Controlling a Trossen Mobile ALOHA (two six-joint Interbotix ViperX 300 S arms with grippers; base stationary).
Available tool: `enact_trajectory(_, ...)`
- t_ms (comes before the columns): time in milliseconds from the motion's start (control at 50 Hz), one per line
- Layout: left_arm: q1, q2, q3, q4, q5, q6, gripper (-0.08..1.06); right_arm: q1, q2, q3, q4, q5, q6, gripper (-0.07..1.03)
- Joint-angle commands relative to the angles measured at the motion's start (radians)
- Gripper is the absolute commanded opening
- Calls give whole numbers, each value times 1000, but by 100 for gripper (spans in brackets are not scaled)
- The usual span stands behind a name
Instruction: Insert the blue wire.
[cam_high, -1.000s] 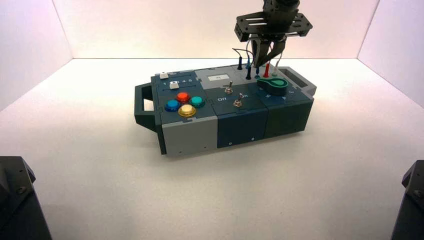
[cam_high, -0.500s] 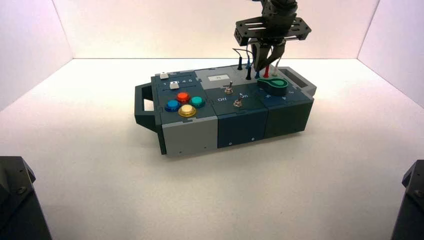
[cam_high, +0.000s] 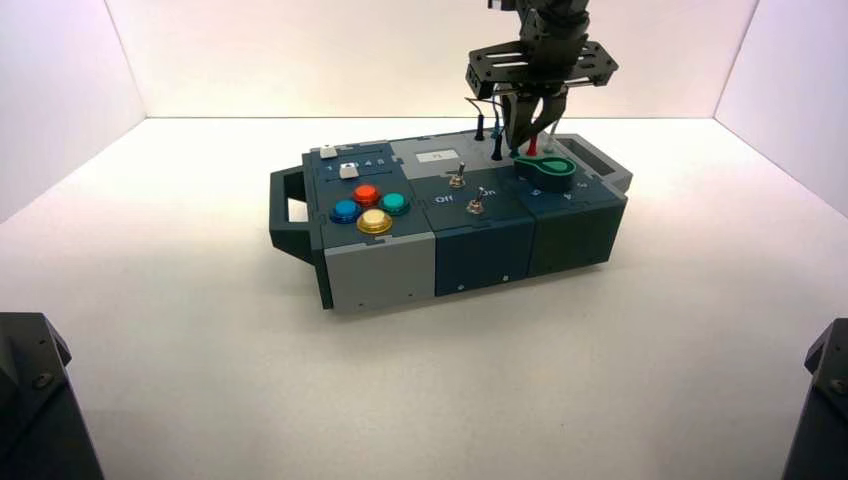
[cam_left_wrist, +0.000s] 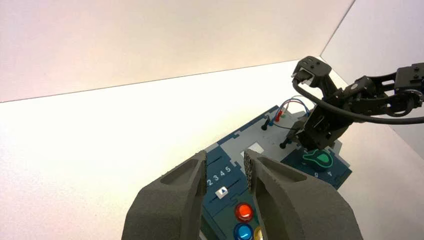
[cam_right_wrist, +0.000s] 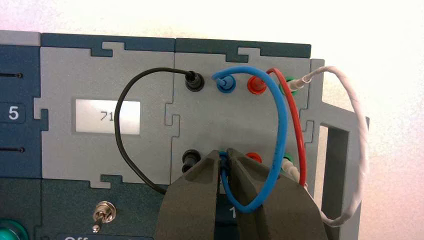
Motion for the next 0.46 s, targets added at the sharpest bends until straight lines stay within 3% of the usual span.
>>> enact_trajectory(20,-2,2,-34,3,-9,2,42,2,17,12,3,12,0,-2)
enact_trajectory(460,-2,-5,-38,3,-5,2,42,2,9,8,2,15,0,-2)
